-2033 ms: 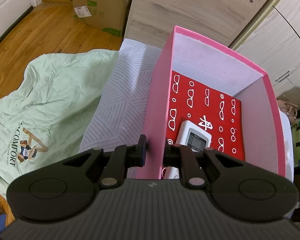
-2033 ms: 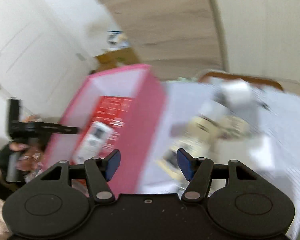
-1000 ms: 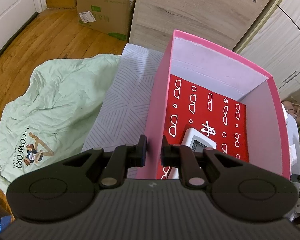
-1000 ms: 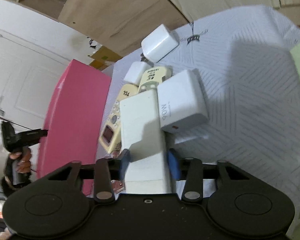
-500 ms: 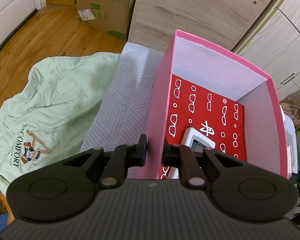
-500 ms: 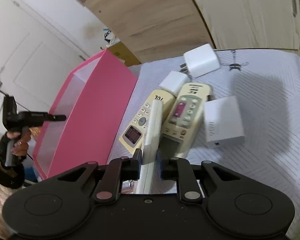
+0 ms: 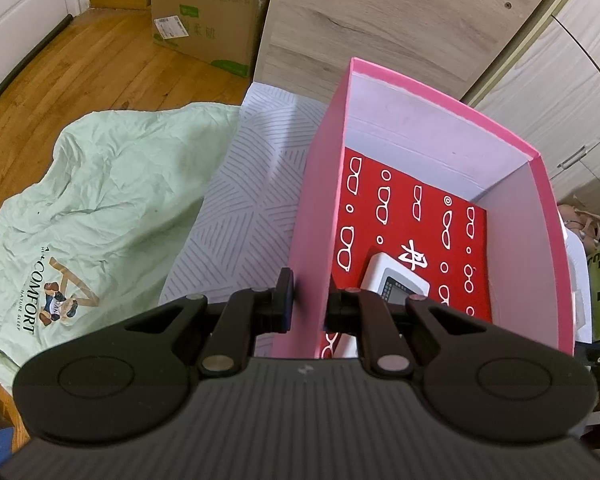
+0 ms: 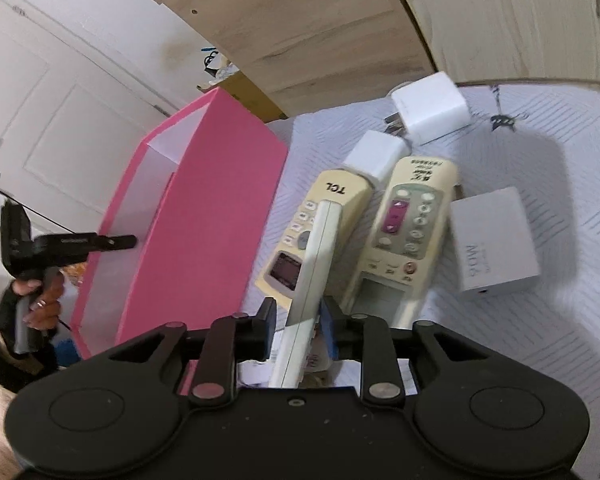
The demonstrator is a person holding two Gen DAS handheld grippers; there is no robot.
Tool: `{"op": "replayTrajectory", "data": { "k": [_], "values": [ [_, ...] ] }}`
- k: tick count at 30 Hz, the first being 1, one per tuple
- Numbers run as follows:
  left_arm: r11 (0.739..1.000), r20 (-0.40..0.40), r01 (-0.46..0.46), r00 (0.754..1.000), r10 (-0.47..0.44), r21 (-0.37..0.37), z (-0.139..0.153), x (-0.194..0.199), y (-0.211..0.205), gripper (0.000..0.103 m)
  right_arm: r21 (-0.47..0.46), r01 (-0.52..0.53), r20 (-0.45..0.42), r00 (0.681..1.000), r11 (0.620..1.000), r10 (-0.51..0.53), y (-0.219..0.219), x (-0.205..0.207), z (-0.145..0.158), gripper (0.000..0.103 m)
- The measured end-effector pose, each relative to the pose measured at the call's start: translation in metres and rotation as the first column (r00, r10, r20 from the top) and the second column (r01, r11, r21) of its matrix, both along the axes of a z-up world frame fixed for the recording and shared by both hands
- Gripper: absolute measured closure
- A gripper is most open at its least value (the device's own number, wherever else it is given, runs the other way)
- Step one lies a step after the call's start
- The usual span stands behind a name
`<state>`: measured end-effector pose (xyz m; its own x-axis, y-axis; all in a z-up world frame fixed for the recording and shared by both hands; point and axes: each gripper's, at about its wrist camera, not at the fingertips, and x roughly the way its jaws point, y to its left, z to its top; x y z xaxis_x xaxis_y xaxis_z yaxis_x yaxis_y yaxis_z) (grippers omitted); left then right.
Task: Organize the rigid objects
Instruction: 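Carry the cream remote into the pink box and release it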
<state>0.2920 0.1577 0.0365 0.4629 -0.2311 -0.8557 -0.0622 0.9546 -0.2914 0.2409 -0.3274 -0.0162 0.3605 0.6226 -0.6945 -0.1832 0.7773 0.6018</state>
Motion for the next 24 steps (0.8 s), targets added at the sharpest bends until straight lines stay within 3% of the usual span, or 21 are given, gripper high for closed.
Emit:
{"op": "replayTrajectory", "data": {
  "k": [6,9,13,20,24],
  "values": [
    [1.0,-0.001,0.0,1.0,0.0,-0.004,0.0,0.0,0.0,0.091,-0.012,0.058,-0.072,0.996,0.998,-0.058,-0.002,0.007,-0.019,0.064],
    [1.0,-0.001,0.001,1.0,-0.001,-0.003,0.0,0.0,0.0,0.091,0.006,0.08,-0.07,0.994,0.997,-0.08,-0.003,0.008,-0.019,0.076],
    [1.0,-0.002,0.0,1.0,0.0,-0.006,-0.001,0.001,0.0,0.091,-0.065,0.079,0.038,0.996,0.995,-0.077,0.011,-0.002,0.0,0.082],
    [1.0,-0.003,-0.002,1.0,0.002,-0.008,0.0,0.0,0.0,0.091,-0.242,0.044,0.176,0.984,0.969,-0.001,0.038,-0.016,0.021,0.083],
    [1.0,-0.005,0.002,1.0,-0.002,-0.008,-0.001,0.0,0.001,0.09,-0.329,-0.008,0.173,0.983,0.944,0.069,0.056,-0.014,0.02,0.082]
  ]
}}
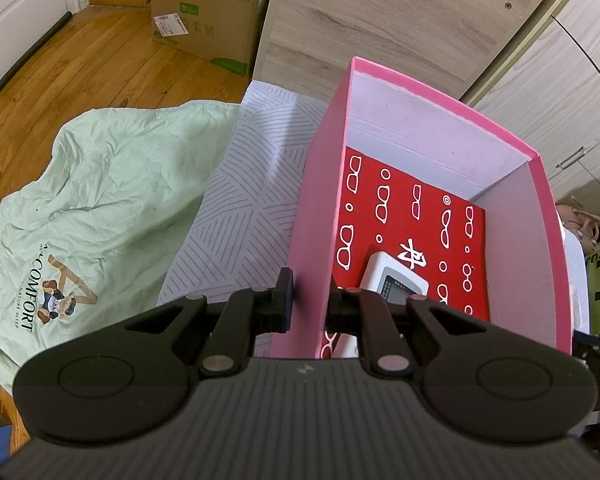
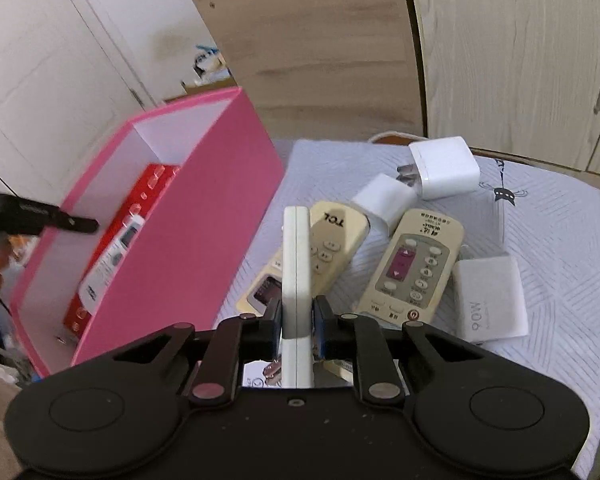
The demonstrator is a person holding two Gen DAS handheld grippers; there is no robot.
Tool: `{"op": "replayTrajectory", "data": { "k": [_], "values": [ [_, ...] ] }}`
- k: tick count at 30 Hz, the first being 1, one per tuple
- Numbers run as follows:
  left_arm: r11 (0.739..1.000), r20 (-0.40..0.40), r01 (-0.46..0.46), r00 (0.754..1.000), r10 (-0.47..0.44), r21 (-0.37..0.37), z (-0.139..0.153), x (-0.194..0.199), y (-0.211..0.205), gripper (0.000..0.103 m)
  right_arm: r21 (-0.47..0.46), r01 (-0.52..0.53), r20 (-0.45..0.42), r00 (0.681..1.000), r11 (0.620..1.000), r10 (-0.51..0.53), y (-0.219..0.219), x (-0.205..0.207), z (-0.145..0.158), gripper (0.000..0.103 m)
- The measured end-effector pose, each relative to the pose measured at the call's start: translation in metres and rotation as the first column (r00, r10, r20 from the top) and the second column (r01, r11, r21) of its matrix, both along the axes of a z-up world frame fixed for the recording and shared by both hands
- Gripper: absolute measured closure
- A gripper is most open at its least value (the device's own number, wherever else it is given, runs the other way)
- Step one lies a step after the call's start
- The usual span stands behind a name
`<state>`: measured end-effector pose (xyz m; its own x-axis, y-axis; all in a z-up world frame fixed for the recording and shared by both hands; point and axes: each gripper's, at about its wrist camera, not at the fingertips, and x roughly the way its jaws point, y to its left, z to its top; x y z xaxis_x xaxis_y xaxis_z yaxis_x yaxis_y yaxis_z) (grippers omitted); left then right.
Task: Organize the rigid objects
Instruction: 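Carry the cream remote into the pink box and release it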
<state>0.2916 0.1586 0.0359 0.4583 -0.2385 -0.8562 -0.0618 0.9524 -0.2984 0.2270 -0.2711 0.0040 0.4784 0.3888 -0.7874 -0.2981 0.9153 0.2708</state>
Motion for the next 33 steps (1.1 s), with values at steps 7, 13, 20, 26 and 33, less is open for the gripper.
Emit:
{"op": "replayTrajectory", "data": {
  "k": [7,13,20,26,33],
  "values": [
    [1.0,0.006,0.014,1.0,-0.014,0.021,0.001,0.0,-0.002,0.092,-0.068,-0.032,-0.012,0.999,0.997,0.031,0.021,0.005,0.004,0.081],
    [1.0,0.005,0.023,1.0,-0.023,0.021,0.002,-0.001,-0.001,0.092,-0.177,-0.012,0.025,1.0,0.984,0.017,0.038,0.011,-0.006,0.082],
    [1.0,0.003,0.015,1.0,-0.015,0.008,0.003,-0.001,-0.003,0.091,-0.079,0.047,0.22,0.975,0.996,-0.028,0.032,-0.006,0.049,0.082],
    [1.0,-0.004,0.011,1.0,-0.011,0.003,0.002,-0.002,-0.001,0.091,0.056,-0.099,0.389,0.919,0.994,0.069,0.059,-0.027,0.093,0.082],
    [1.0,-0.011,0.004,1.0,-0.004,-0.014,0.003,-0.002,0.003,0.091,0.054,-0.32,0.318,0.903,0.946,0.287,0.152,0.006,0.096,0.082]
  ]
}}
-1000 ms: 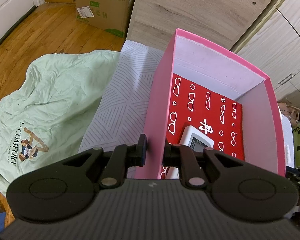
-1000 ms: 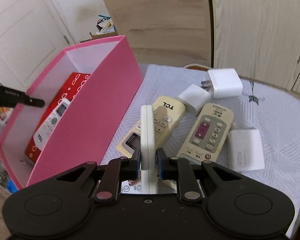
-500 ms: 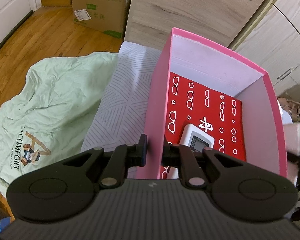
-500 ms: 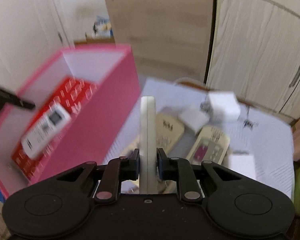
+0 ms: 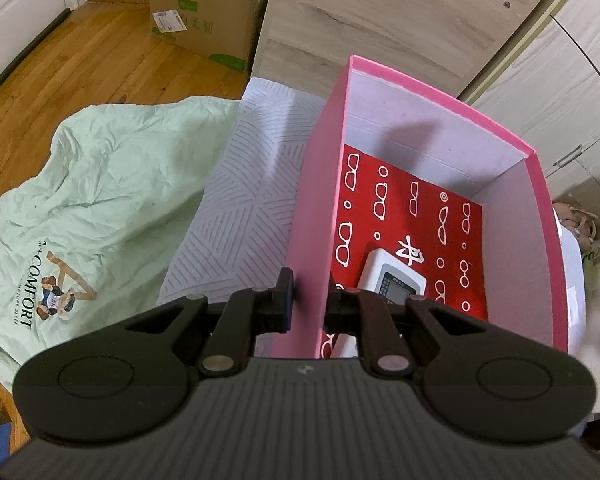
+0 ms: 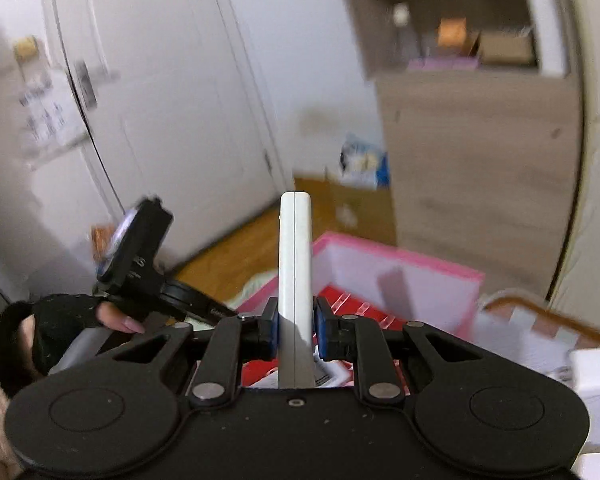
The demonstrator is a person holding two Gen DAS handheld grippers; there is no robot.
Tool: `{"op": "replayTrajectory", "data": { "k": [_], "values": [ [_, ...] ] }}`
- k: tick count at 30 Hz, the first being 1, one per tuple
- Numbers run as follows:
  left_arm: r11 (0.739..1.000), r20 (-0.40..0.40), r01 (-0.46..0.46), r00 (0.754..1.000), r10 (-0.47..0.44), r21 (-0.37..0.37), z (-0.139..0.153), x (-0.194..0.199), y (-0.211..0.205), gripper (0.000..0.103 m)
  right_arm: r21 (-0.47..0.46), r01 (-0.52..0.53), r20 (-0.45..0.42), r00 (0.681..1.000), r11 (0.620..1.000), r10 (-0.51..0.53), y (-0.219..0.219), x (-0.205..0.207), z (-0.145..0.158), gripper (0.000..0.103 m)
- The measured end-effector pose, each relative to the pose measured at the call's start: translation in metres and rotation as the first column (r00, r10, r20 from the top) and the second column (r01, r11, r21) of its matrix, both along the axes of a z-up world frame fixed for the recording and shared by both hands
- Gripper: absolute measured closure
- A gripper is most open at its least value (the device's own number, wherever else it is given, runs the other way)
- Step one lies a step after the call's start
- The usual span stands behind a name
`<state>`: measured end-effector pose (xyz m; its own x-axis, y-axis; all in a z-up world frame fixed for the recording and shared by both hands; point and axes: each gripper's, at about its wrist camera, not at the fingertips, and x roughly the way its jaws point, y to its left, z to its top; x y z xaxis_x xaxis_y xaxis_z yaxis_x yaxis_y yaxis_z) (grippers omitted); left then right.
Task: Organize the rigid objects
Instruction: 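Carry the cream remote into the pink box and release it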
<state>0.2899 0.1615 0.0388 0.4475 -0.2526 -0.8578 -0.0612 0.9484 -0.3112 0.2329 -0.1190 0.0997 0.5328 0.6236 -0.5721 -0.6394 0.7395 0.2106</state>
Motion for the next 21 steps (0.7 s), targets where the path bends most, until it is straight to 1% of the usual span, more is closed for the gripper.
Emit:
{"op": "replayTrajectory", "data": {
  "k": [2,3,5,7,9,11,15,17,19,21],
  "values": [
    [1.0,0.002,0.002,1.0,-0.002,-0.001,0.0,-0.001,0.001,0.091,-0.127,-0.019,0.005,1.0,0.992,0.019,0.027,0.013,-0.011,0.082],
    [1.0,0.002,0.003,1.0,-0.003,-0.002,0.0,-0.001,0.001,0.091,-0.19,-0.029,-0.001,1.0,0.981,0.03,0.04,0.021,-0.017,0.082],
    [1.0,-0.001,0.005,1.0,-0.005,-0.003,0.001,0.0,0.0,0.09,-0.301,-0.05,0.025,0.998,0.952,0.061,0.06,0.032,-0.031,0.082],
    [1.0,0.001,0.013,1.0,-0.013,0.003,0.001,0.0,-0.001,0.09,-0.408,-0.059,0.056,0.994,0.911,0.09,0.075,0.039,-0.045,0.082],
    [1.0,0.003,0.016,1.0,-0.016,0.002,0.001,-0.001,-0.001,0.09,-0.488,-0.082,0.065,0.989,0.869,0.129,0.086,0.045,-0.057,0.082],
    [1.0,0.001,0.015,1.0,-0.015,-0.006,0.0,-0.001,0.0,0.09,-0.543,-0.1,0.072,0.984,0.834,0.165,0.093,0.055,-0.064,0.083],
    [1.0,0.003,0.023,1.0,-0.023,-0.01,-0.001,-0.001,0.001,0.09,-0.635,-0.06,0.132,0.974,0.77,0.185,0.101,0.073,-0.075,0.083],
    [1.0,0.004,0.028,1.0,-0.028,-0.014,-0.001,-0.001,0.002,0.089,-0.654,-0.035,0.178,0.964,0.756,0.2,0.104,0.077,-0.079,0.083],
    [0.999,0.002,0.029,1.0,-0.029,-0.025,-0.002,0.0,0.005,0.089,-0.673,-0.039,0.18,0.96,0.738,0.215,0.109,0.081,-0.084,0.083],
    [0.999,0.002,0.033,0.999,-0.033,-0.029,-0.003,0.0,0.005,0.089,-0.697,-0.051,0.188,0.949,0.715,0.252,0.11,0.078,-0.088,0.083]
  ]
}}
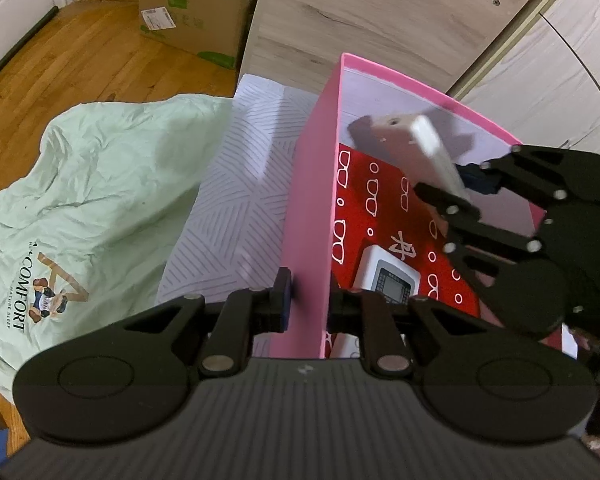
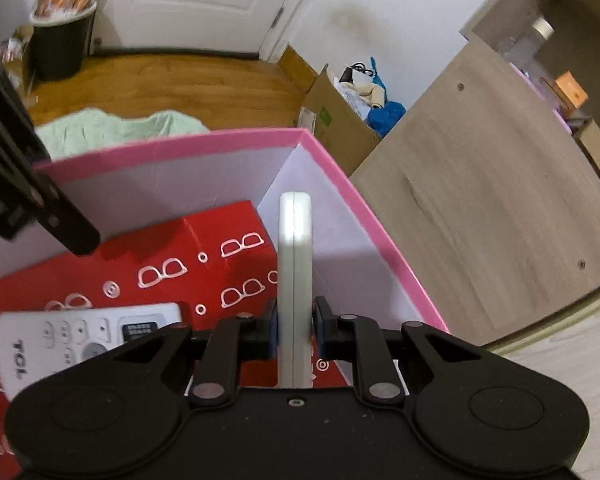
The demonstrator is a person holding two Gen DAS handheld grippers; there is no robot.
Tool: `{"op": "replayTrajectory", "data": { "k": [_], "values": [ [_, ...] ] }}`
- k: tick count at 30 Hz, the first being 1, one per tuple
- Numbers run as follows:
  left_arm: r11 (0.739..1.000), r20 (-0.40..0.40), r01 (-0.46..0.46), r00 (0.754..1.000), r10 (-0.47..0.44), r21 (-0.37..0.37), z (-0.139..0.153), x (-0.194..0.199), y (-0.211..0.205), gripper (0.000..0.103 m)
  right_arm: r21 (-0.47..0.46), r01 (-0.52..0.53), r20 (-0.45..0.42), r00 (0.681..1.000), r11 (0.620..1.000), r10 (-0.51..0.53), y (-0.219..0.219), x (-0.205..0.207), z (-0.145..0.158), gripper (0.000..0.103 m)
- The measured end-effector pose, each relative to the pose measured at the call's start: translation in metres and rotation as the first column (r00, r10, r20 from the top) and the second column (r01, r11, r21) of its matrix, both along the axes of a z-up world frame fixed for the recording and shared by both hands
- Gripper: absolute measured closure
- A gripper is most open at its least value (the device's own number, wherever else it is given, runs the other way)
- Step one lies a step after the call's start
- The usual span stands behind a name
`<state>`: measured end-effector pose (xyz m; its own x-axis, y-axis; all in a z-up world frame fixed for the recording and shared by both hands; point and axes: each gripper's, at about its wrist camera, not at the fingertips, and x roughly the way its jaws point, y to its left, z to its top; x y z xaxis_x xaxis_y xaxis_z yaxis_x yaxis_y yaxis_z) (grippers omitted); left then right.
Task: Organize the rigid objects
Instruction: 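Carry the cream remote into the pink box and release it, then move the right tool back to the remotes on the table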
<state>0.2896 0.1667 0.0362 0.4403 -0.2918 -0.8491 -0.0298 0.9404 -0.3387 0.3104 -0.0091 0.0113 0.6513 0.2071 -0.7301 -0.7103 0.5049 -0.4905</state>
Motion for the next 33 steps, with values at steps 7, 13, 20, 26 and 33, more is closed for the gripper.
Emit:
{"op": "replayTrajectory", "data": {
  "k": [7,13,20,26,33],
  "values": [
    [0.999,0.011,0.031,0.999,-0.031,0.018,0.0,-0.001,-0.003,0.089,-0.06,-0.091,-0.06,0.994,0.994,0.088,0.004,-0.014,-0.006,0.063],
    [0.997,0.026,0.068,0.997,-0.069,0.04,0.002,-0.002,-0.006,0.089,0.155,0.144,-0.25,0.963,0.977,-0.102,-0.018,0.001,0.023,0.054],
    [0.997,0.03,0.074,0.997,-0.075,0.036,0.003,-0.004,-0.005,0.089,0.267,0.294,-0.518,0.847,0.918,-0.121,-0.046,-0.019,0.026,0.074],
    [0.997,0.027,0.07,0.997,-0.071,0.037,0.003,-0.004,-0.005,0.089,0.168,0.253,-0.566,0.816,0.953,-0.117,-0.035,-0.053,0.009,0.076],
    [0.998,0.028,0.058,0.998,-0.059,0.037,0.004,-0.004,-0.006,0.089,0.18,0.431,-0.626,0.743,0.884,-0.235,-0.025,-0.03,-0.009,0.057]
  ]
}}
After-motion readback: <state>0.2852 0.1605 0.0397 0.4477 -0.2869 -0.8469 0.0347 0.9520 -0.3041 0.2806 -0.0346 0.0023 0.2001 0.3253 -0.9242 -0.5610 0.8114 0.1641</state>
